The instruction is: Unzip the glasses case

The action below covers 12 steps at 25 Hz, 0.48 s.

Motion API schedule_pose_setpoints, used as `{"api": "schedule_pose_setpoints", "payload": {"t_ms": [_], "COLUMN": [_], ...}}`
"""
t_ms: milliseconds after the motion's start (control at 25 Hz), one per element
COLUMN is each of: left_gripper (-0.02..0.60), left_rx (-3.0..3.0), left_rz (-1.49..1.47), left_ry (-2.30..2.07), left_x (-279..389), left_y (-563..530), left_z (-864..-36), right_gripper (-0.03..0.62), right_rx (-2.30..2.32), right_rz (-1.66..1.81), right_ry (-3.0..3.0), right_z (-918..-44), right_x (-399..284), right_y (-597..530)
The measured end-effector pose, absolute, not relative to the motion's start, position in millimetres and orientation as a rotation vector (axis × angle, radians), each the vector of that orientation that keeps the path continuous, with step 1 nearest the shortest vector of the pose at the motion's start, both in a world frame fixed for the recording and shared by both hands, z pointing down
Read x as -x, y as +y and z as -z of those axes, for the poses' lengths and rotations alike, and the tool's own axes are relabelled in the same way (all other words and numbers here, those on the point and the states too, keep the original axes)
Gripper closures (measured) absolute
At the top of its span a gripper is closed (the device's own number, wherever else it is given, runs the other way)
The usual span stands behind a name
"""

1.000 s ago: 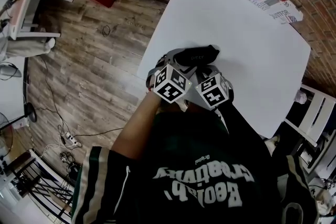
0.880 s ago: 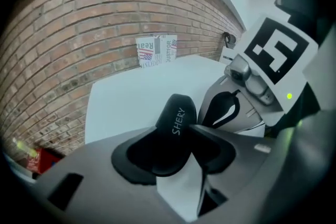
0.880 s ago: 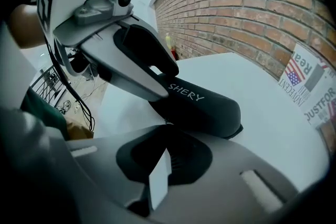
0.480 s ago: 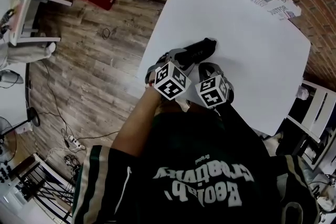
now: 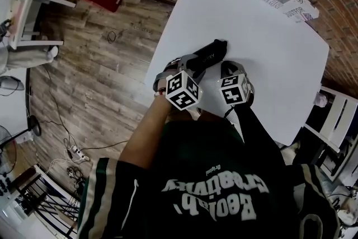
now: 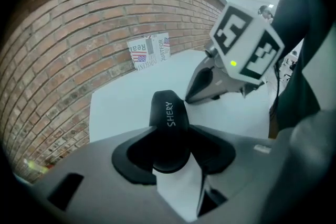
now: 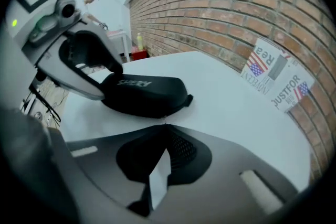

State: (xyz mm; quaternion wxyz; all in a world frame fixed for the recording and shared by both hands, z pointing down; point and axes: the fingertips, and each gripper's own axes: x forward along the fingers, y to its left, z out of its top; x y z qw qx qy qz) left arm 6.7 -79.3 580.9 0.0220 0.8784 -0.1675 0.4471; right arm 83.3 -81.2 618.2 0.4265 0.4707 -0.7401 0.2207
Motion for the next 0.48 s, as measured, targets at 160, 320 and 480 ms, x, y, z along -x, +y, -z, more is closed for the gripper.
{"api": "schedule_pose_setpoints", "payload": {"t_ms": [160,320,480], "left_gripper": [0.393,0.393,0.393], "left_rx": [-2.717,-2.715,-2.712], "left_rz": [-1.392,-1.383,-1.381], "left_ry": [-0.508,-0.498,-0.499], "left_x": [-5.4,-7.3,-6.7], "left_y": [-79.7,-80.5,-80.9], "left_z": [-580.4,-580.2,-580.4], "right_gripper": [0.582,0.582,0.58], "right_rx": [-1.154,-1.135,-1.104], "right_rz": [-0.521,-0.478,-0.403], "right_ry": [-1.869,-1.884,-1.887], "right_z": [-613.9,-614.4,-614.0], "right_x": [-99.9,-103.0,-106.7], "right_y": [-97.9,-101.8,-112.3]}}
